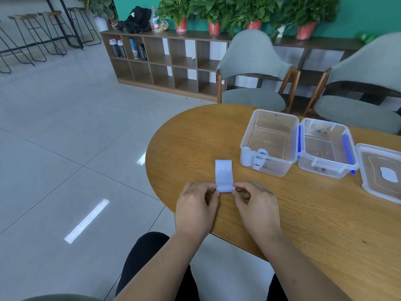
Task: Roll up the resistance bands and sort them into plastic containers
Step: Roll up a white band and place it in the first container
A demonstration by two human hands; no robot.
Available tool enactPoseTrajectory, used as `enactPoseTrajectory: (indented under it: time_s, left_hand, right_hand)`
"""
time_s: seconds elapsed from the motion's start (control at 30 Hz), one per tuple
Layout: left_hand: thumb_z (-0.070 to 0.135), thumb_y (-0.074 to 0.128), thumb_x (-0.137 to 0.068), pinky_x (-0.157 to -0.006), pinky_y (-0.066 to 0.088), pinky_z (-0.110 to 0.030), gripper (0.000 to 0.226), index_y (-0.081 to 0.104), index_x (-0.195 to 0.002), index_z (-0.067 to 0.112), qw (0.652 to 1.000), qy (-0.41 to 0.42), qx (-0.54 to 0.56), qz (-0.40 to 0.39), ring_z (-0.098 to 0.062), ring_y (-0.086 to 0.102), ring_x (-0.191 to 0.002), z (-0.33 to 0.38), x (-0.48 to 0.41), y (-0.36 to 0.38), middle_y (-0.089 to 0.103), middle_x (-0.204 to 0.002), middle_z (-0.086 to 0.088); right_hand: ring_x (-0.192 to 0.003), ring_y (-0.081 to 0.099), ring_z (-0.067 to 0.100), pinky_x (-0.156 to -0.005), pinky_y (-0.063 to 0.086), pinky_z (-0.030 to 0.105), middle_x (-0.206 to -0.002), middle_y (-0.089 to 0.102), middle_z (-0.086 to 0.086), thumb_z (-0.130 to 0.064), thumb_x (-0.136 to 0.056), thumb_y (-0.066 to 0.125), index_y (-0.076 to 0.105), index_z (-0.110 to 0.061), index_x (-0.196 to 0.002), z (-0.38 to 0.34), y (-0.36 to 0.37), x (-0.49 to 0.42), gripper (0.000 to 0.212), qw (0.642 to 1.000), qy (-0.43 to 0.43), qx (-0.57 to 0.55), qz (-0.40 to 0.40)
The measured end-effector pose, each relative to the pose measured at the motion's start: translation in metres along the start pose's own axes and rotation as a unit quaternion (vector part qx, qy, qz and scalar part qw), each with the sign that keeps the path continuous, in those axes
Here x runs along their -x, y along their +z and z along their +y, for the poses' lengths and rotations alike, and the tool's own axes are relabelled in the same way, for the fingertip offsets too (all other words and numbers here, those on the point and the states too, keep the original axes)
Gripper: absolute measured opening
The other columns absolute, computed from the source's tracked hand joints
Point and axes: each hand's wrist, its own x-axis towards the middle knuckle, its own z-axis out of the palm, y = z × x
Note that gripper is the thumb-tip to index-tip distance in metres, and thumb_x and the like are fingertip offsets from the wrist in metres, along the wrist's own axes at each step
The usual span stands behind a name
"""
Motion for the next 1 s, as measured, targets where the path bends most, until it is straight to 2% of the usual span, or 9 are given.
enactPoseTrajectory:
  time_s: [0.1, 0.27, 0.33, 0.43, 0.6, 0.7, 0.87, 1.0]
  left_hand:
    - [0.026, 0.08, -0.09, -0.073, 0.042, -0.009, 0.017, 0.077, -0.104, 0.034, 1.0, -0.007, 0.004, -0.003, -0.001, 0.055, -0.088, -0.0004, -0.0001, 0.0004, 0.062, -0.091, 0.032]
    - [0.026, 0.079, -0.09, -0.075, 0.04, -0.005, 0.019, 0.075, -0.106, 0.035, 1.0, -0.027, 0.013, -0.006, 0.003, 0.056, -0.09, -0.002, -0.0002, 0.0019, 0.069, -0.094, 0.028]
    - [0.027, 0.079, -0.091, -0.074, 0.039, -0.004, 0.017, 0.075, -0.105, 0.035, 0.999, -0.03, 0.012, -0.007, 0.003, 0.056, -0.089, -0.0019, 0.0, 0.0015, 0.066, -0.091, 0.031]
    - [0.025, 0.08, -0.09, -0.072, 0.04, -0.005, 0.016, 0.076, -0.103, 0.033, 1.0, -0.02, 0.009, 0.0, 0.001, 0.056, -0.087, -0.0002, 0.0, 0.0005, 0.058, -0.088, 0.036]
    - [0.027, 0.082, -0.089, -0.073, 0.046, -0.014, 0.015, 0.076, -0.103, 0.031, 1.0, -0.004, 0.002, 0.006, 0.0, 0.056, -0.094, 0.0, -0.0004, 0.0011, 0.066, -0.092, 0.028]
    - [0.025, 0.082, -0.088, -0.074, 0.042, -0.007, 0.017, 0.076, -0.104, 0.031, 1.0, -0.013, 0.005, 0.003, 0.001, 0.056, -0.092, 0.0, -0.0001, 0.0009, 0.062, -0.091, 0.032]
    - [0.028, 0.078, -0.092, -0.073, 0.043, -0.009, 0.014, 0.075, -0.104, 0.032, 1.0, -0.026, 0.012, -0.003, 0.002, 0.055, -0.092, -0.0005, -0.0004, 0.0005, 0.065, -0.09, 0.03]
    - [0.027, 0.078, -0.092, -0.072, 0.047, -0.015, 0.012, 0.075, -0.102, 0.032, 1.0, -0.009, 0.006, 0.003, -0.001, 0.055, -0.091, -0.0002, -0.0001, 0.0002, 0.066, -0.091, 0.029]
  right_hand:
    - [-0.08, 0.061, 0.003, -0.075, 0.056, 0.033, -0.092, 0.071, -0.022, -0.023, -0.089, 0.079, 0.077, -0.033, -0.11, 0.0007, 0.0009, -0.0006, 0.023, 1.0, 0.005, -0.006, -0.007]
    - [-0.078, 0.062, -0.001, -0.075, 0.054, 0.024, -0.088, 0.072, -0.023, -0.024, -0.09, 0.078, 0.076, -0.036, -0.111, -0.002, -0.0031, -0.0004, 0.024, 0.999, 0.03, -0.034, -0.007]
    - [-0.078, 0.063, -0.001, -0.075, 0.054, 0.024, -0.088, 0.072, -0.024, -0.025, -0.09, 0.078, 0.075, -0.036, -0.108, -0.003, -0.0039, -0.0005, 0.021, 0.998, 0.036, -0.042, -0.006]
    - [-0.078, 0.062, -0.001, -0.074, 0.056, 0.028, -0.087, 0.071, -0.023, -0.023, -0.09, 0.079, 0.077, -0.033, -0.105, -0.0031, -0.0034, 0.0, 0.019, 0.999, 0.019, -0.028, 0.002]
    - [-0.078, 0.06, 0.004, -0.074, 0.057, 0.034, -0.092, 0.071, -0.021, -0.023, -0.088, 0.08, 0.077, -0.032, -0.112, -0.0027, -0.0014, 0.0004, 0.025, 1.0, 0.003, 0.001, -0.001]
    - [-0.078, 0.061, 0.001, -0.075, 0.057, 0.033, -0.091, 0.072, -0.022, -0.022, -0.089, 0.079, 0.077, -0.032, -0.112, -0.0026, -0.0023, 0.0, 0.025, 1.0, 0.01, -0.005, -0.002]
    - [-0.079, 0.062, -0.002, -0.075, 0.053, 0.022, -0.089, 0.072, -0.024, -0.026, -0.091, 0.077, 0.075, -0.035, -0.112, -0.0044, -0.005, 0.0003, 0.023, 0.999, 0.025, -0.027, -0.004]
    - [-0.08, 0.061, 0.0, -0.075, 0.056, 0.03, -0.088, 0.07, -0.024, -0.024, -0.092, 0.077, 0.075, -0.034, -0.108, -0.0049, -0.0038, 0.0004, 0.02, 1.0, 0.016, -0.015, -0.002]
